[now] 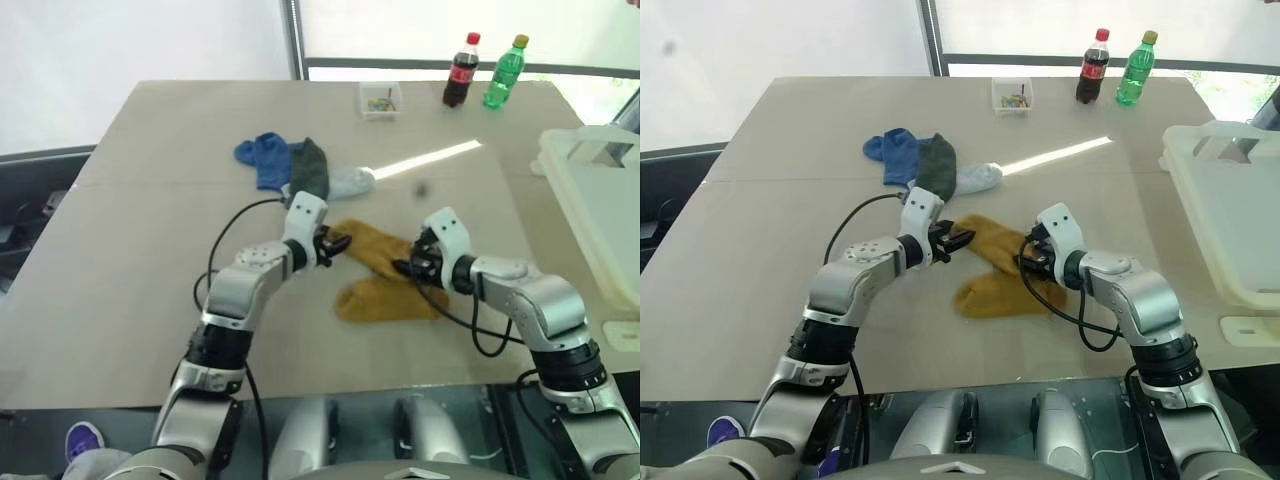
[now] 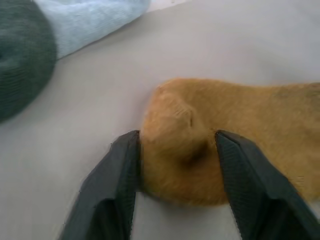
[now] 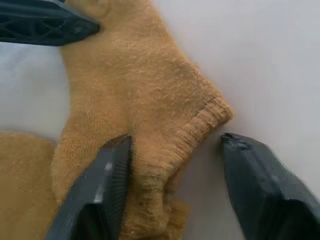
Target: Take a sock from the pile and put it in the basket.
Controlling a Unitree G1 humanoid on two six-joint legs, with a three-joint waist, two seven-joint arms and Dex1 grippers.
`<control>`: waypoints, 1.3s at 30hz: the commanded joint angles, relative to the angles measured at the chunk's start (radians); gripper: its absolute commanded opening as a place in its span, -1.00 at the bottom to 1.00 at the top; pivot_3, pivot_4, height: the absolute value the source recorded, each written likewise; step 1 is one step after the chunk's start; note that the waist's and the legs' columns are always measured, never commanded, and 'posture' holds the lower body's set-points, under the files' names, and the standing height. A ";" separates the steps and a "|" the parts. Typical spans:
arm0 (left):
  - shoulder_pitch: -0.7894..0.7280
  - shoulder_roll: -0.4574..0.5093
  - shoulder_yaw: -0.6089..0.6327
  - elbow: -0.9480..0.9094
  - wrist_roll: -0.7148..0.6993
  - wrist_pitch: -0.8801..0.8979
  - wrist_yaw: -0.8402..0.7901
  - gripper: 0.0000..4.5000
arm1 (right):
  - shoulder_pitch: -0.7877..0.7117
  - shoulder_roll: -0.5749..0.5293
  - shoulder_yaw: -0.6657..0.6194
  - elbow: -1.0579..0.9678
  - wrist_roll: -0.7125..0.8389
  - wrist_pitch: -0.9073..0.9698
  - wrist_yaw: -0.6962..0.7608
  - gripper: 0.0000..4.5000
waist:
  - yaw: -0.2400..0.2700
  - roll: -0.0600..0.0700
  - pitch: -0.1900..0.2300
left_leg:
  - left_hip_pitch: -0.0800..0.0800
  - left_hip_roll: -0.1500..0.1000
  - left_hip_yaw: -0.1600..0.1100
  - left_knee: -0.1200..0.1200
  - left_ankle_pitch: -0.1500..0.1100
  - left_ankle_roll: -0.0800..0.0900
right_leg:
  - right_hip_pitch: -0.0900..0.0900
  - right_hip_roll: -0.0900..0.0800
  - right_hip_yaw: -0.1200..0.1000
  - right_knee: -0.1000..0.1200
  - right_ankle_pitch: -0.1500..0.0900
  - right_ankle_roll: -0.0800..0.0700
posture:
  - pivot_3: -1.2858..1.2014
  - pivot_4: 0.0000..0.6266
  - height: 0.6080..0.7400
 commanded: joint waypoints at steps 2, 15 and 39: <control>-0.011 -0.029 0.059 0.008 -0.048 0.010 -0.002 -0.94 | -0.011 -0.016 -0.010 -0.017 0.006 -0.023 0.032 -0.90 | 0.000 0.000 0.000 | 0.000 0.000 0.000 0.000 0.000 0.000 | 0.000 0.000 0.000 0.000 0.000 0.000 | 0.03 -0.52 0.88; 0.121 0.018 0.299 -0.431 -0.534 0.498 -0.036 -0.98 | -0.007 -0.249 -0.110 -0.197 0.196 0.006 0.318 -0.97 | -0.002 0.000 0.001 | -0.002 0.000 -0.001 -0.001 0.001 -0.003 | -0.001 -0.001 0.000 -0.001 0.000 0.000 | 0.03 -0.52 0.88; 0.426 0.014 0.267 -0.684 -0.622 0.412 0.153 -0.98 | 0.099 -0.411 -0.028 -0.188 0.104 -0.179 0.377 -0.97 | 0.002 0.000 0.001 | 0.000 0.001 -0.001 -0.001 -0.001 0.000 | 0.001 -0.003 0.001 -0.003 -0.003 -0.005 | 0.03 -0.52 0.88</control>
